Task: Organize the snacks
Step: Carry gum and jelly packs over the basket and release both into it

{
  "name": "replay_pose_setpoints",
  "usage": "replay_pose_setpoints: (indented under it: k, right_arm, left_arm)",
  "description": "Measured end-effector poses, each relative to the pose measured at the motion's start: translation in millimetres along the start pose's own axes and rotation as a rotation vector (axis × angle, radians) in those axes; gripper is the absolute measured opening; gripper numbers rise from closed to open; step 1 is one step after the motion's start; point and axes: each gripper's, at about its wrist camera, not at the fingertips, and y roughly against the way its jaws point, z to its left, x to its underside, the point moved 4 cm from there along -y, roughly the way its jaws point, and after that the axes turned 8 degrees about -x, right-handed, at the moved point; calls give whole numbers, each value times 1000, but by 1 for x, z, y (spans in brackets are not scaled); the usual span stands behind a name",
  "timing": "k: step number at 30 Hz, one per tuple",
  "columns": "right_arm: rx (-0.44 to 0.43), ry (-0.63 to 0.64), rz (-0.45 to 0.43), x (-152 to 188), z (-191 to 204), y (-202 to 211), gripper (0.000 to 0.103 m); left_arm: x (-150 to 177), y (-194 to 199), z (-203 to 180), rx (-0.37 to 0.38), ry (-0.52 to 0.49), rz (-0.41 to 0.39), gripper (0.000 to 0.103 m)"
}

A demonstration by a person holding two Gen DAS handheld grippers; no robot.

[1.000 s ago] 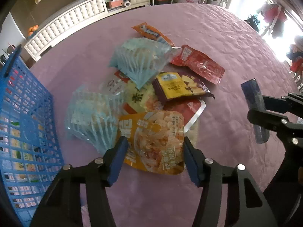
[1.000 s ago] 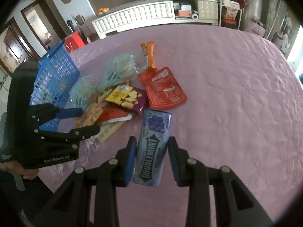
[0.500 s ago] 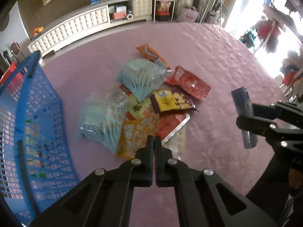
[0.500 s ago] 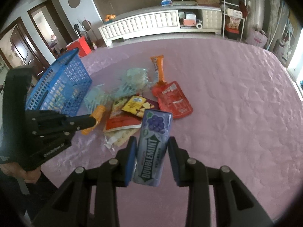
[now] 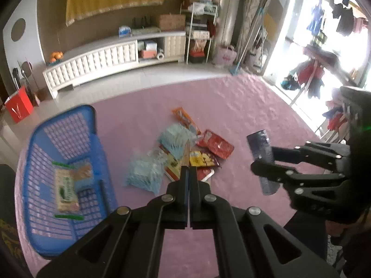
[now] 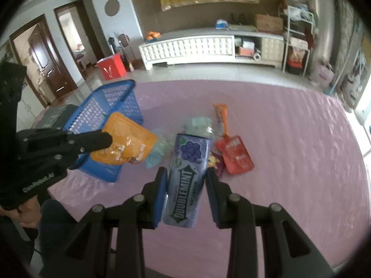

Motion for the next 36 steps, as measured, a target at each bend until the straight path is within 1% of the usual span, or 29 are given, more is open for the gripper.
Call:
replay_pose_setpoints:
  k: [4, 7, 11, 17, 21, 26, 33, 36]
  right_arm:
    - [-22, 46, -11, -14, 27, -4, 38]
    - [-45, 77, -19, -26, 45, -10, 38]
    - [-83, 112, -28, -43, 69, -22, 38]
    - [-127, 135, -23, -62, 91, -48, 38]
    - [-153, 146, 2, -72, 101, -74, 38]
    - [-171, 159, 43, -80, 107, -108, 38]
    - [-156, 159, 54, -92, 101, -133, 38]
    - [-148, 145, 55, -91, 95, -137, 38]
  left_arm:
    - [-6, 31, 19, -12, 16, -53, 0]
    - [-9, 50, 37, -30, 31, -78, 0]
    - [-14, 66, 62, -57, 44, -103, 0]
    - [-18, 77, 104, -101, 68, -118, 0]
    - [-19, 67, 130, -115, 94, -105, 0]
    - [-17, 40, 153, -126, 109, -72, 0]
    - [-22, -4, 178, -110, 124, -17, 0]
    - [-26, -21, 183, -141, 84, -15, 0]
